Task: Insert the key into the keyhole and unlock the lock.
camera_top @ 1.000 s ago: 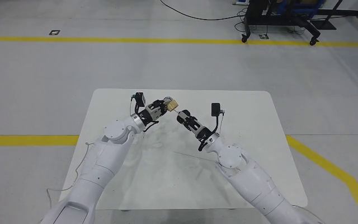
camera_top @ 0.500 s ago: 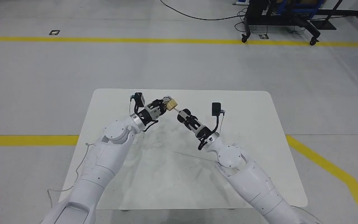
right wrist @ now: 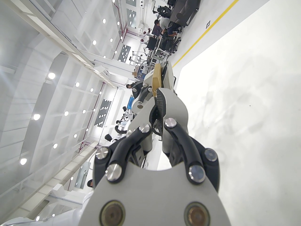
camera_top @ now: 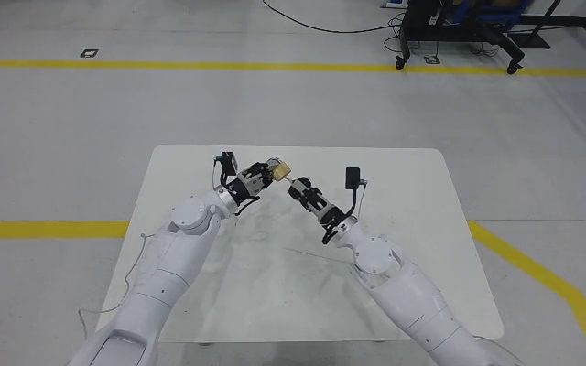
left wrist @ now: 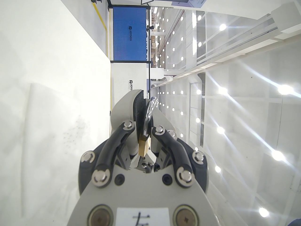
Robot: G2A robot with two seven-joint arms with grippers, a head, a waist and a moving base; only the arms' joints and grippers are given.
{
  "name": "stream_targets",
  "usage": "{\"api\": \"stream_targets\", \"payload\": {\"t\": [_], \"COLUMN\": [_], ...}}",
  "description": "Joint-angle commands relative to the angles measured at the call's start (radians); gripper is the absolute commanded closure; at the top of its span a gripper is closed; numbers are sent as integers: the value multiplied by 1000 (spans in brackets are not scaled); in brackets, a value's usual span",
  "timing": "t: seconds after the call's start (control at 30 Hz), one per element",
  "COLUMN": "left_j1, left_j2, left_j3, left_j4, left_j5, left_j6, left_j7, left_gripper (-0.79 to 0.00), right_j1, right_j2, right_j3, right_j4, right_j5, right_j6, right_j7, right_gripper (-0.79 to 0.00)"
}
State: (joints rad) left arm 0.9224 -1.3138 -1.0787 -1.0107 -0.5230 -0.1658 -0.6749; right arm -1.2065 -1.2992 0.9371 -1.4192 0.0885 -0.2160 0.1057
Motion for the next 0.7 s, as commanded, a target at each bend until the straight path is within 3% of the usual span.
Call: {"api": "stream_targets", "payload": {"t": [0.0,0.67], "left_j1": [0,-5], "left_j2": [-1,-8], "left_j3": [-1,-1], "left_j4": [1,11], "left_j5": [-2,12], "left_j6": [1,13], "left_j7": [-1,-46], "left_gripper": [0,0], "right_j1": [1,12], "right_j2": [-2,-22], "right_j3": [-1,14], "right_j4": [5,20], "right_j5": [-4,-41], "right_j6": [0,3], "right_j7": [1,11], "right_gripper": [0,0]}}
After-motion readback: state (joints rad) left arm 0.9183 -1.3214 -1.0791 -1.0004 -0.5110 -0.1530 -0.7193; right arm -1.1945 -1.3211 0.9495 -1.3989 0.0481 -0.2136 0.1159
